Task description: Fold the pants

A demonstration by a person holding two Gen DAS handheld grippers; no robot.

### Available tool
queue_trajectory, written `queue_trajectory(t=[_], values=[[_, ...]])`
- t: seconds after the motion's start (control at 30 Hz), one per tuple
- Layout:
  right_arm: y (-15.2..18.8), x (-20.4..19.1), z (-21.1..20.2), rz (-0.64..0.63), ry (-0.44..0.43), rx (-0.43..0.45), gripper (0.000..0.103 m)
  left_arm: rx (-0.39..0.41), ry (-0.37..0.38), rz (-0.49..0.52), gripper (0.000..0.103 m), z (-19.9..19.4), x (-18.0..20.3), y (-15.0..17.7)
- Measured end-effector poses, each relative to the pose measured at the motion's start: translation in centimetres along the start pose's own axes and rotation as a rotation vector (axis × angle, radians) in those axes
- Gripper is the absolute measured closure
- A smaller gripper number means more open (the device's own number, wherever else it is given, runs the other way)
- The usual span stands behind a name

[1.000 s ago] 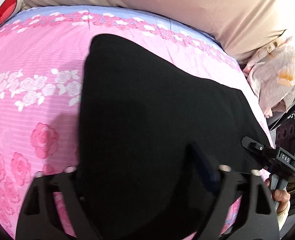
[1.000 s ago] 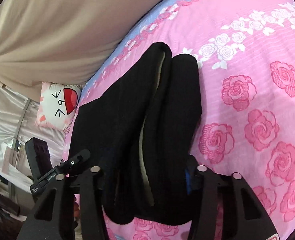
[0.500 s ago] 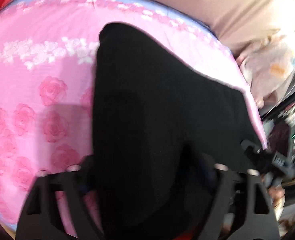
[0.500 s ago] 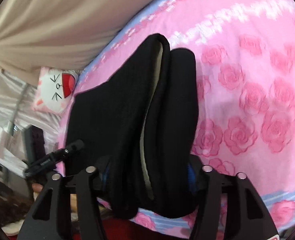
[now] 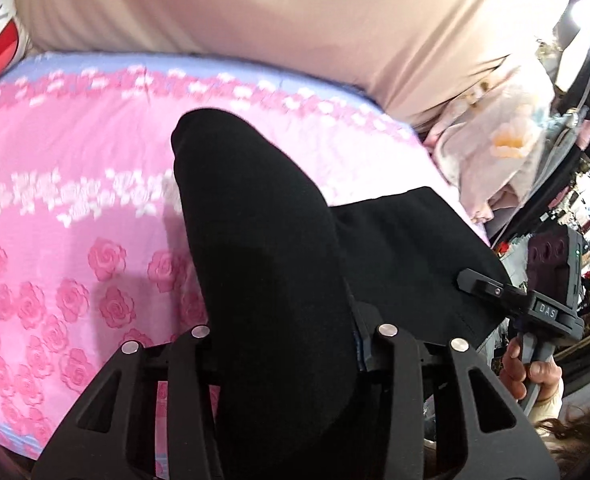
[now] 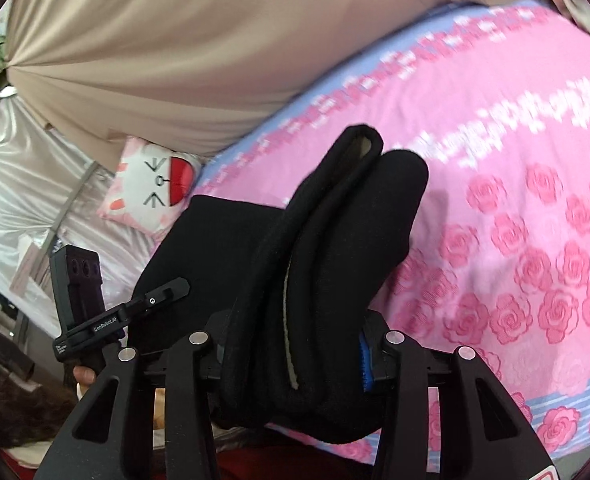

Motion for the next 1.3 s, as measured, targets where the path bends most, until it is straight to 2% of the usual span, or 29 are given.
queue_trajectory(t=[0.27, 0.47, 0.7, 1.0, 1.3], values=[[-3.9, -4.1, -3.6, -0.127, -0.024, 0.132, 0.061, 0.161, 0.016, 0.101, 0.064, -4.1, 2.6, -4.2], [-7.9, -7.4, -5.7, -0.239, -0.046, 0.249, 0.061, 0.316, 0.009, 0.172, 0.064, -7.2, 4.1, -8.6], [-13.1, -10.2, -6.2, -0.329, -0.084, 0.348, 0.061, 0.461, -0.036, 0.243, 0.063, -9.1, 4.7, -13.6], [-18.3, -12.0, -4.8, -0.382, -0.114, 0.427, 0.061, 0.572, -0.091, 0.266, 0.063, -9.0, 3.5, -19.1], [-23.1, -10.8, -1.8, -0.370, -0.103, 0.471, 0.061, 0.587, -0.128, 0.242, 0.062, -4.9, 1.6, -23.6]])
Point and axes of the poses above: each gripper's, at about its wrist camera, not at the fingertips, and z roughly the way its jaws point, x to its right, y to its underside, the point moved 8 cm from there along z, roughly the way its jaws point, and after that the axes turned 1 degree about z, right-handed, at the moved point
